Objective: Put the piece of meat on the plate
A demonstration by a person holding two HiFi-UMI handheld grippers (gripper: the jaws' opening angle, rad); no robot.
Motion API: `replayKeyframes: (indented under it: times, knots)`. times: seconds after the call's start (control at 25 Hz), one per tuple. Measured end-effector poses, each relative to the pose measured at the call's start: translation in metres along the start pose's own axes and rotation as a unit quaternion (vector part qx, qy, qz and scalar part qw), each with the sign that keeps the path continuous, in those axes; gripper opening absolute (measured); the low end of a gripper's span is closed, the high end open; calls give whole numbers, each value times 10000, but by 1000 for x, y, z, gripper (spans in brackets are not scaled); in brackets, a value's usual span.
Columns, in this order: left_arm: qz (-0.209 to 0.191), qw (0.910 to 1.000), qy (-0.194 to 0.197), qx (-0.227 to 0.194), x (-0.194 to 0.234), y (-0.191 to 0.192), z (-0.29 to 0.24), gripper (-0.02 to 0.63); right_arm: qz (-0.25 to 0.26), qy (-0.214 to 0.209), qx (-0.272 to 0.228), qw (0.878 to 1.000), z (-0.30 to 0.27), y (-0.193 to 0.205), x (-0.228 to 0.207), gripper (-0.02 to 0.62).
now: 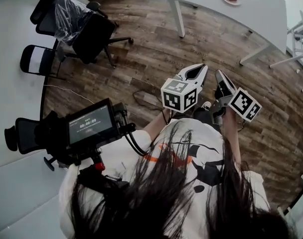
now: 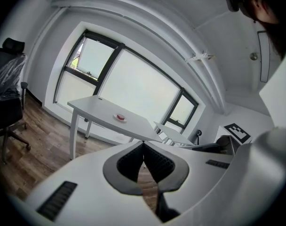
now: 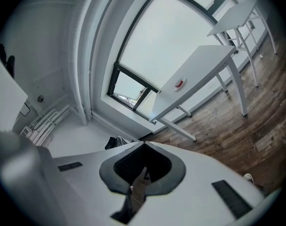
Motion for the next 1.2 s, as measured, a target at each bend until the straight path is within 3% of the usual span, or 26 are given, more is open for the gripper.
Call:
replayKeyframes:
  times: [0.16,0.4,0.88,1.2]
  knots:
    - [12,9998,220,5,21,13,39,6,107,93,-160,9998,3,42,30,7]
    - [58,9996,252,115,20,18,39,6,-38,97,-217,9997,15,53,31,6]
    - [230,9995,117,-207,23,-1,36,6,67,-71,-166,9998,8,33,34,6]
    - [61,9998,173,-75,-5,6,28,5,173,13,-267,9995,31,18,25,6]
Point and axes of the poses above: the fingertips, and each gripper's own axes: z backward along the fingers, x to its left, y out of its underside, the point moved 10 cm from there along z, backward along the fingers, and after that the axes turned 10 degrees about z, right-handed, at the moved point
